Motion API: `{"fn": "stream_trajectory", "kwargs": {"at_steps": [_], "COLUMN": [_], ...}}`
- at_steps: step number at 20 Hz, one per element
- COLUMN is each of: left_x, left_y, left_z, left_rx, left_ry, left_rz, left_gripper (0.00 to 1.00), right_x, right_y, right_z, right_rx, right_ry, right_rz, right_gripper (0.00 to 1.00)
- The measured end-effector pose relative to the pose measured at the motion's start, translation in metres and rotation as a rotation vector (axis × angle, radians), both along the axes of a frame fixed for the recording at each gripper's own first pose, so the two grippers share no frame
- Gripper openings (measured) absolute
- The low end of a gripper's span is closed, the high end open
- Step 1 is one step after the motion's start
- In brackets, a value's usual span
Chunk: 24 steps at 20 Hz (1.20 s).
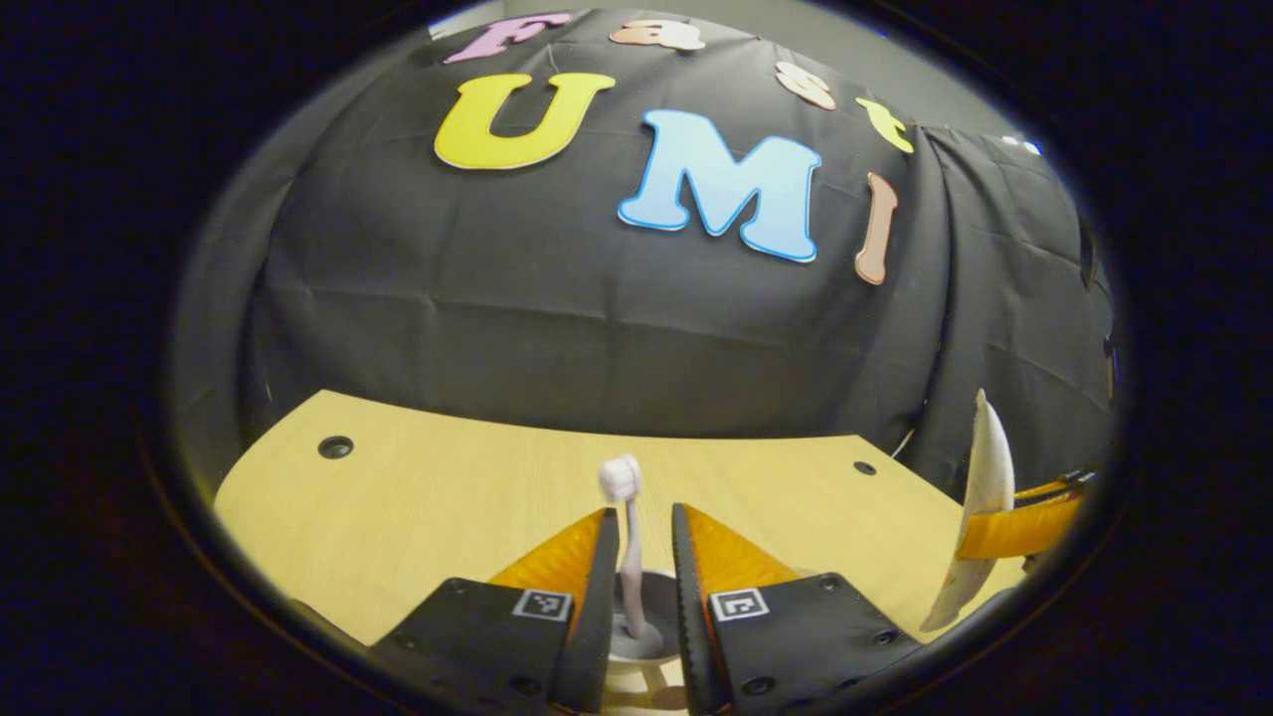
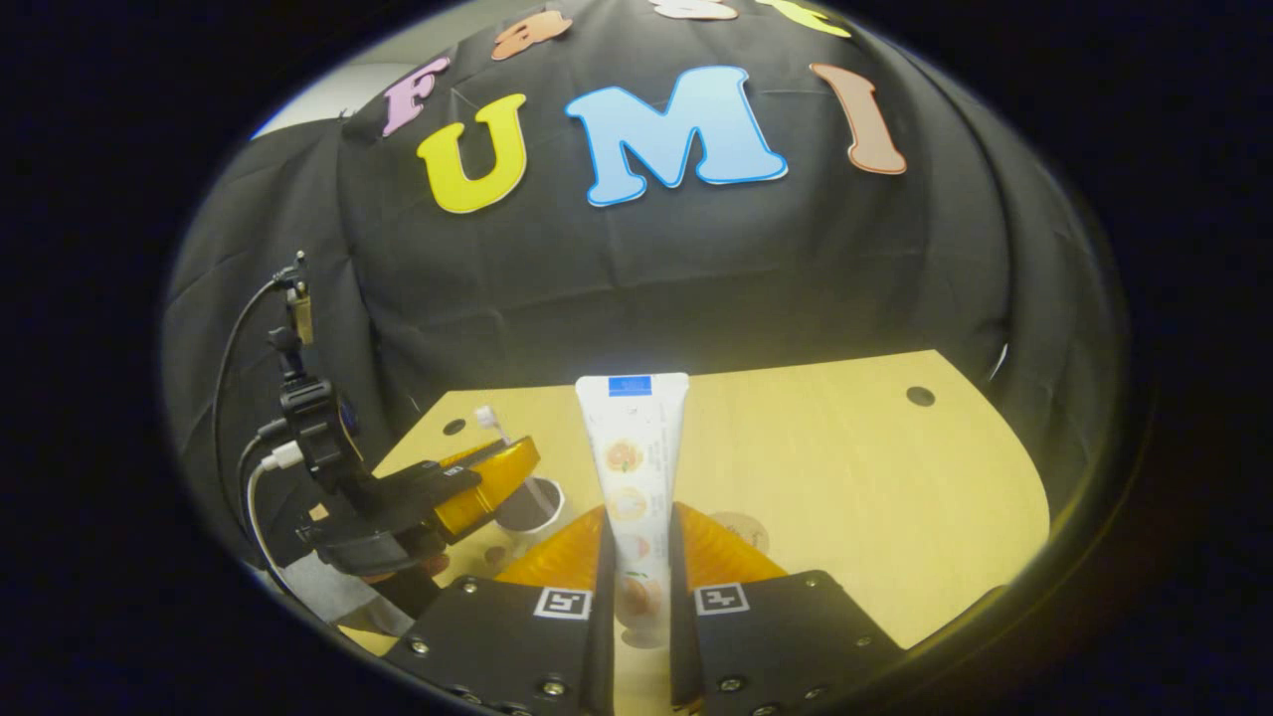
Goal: Put the toothbrush and toothpaste on the desktop into the cup, then pick up the cup and place it on the coaster on the desktop.
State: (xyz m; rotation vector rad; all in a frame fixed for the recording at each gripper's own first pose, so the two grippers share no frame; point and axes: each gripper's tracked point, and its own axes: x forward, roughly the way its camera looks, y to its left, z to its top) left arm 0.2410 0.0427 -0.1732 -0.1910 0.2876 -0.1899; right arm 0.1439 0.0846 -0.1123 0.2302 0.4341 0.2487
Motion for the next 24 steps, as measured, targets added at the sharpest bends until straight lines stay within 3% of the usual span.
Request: {"fn": "stream_trajectory", "kwargs": {"at_steps": [2, 3, 5, 8, 16, 19, 20, 21, 24], "left_x": [-0.006, -0.008, -0.015, -0.026, -0.070, -0.089, -0.098, -0.105, -0.123], "left_y": [0.002, 0.004, 0.011, 0.024, 0.057, 0.066, 0.070, 0.076, 0.087], "left_z": [0.002, 0.003, 0.010, 0.021, 0.033, 0.030, 0.028, 0.026, 0.022], "left_rx": [-0.012, -0.015, -0.011, 0.010, -0.012, -0.014, -0.013, -0.011, -0.008], "left_ry": [0.008, 0.008, 0.000, -0.016, -0.010, -0.001, 0.004, 0.007, 0.023], "left_rz": [0.004, 0.007, 0.024, 0.046, 0.089, 0.107, 0.112, 0.120, 0.138], "left_gripper": [0.56, 0.69, 0.96, 0.93, 1.00, 0.97, 0.97, 0.97, 0.97], "right_x": [0.000, -0.001, 0.001, 0.010, 0.045, 0.059, 0.066, 0.071, 0.080], "right_y": [0.006, 0.010, 0.018, 0.033, 0.081, 0.097, 0.101, 0.107, 0.117], "right_z": [0.001, 0.002, 0.005, 0.014, 0.029, 0.034, 0.037, 0.037, 0.032], "right_rx": [0.004, 0.006, 0.015, 0.039, 0.097, 0.110, 0.113, 0.120, 0.115], "right_ry": [-0.003, -0.005, -0.013, -0.030, -0.084, -0.137, -0.158, -0.173, -0.188], "right_rz": [0.014, 0.022, 0.037, 0.060, 0.113, 0.136, 0.138, 0.146, 0.154], "right_gripper": [0.23, 0.19, 0.23, 0.23, 0.23, 0.23, 0.27, 0.22, 0.22]}}
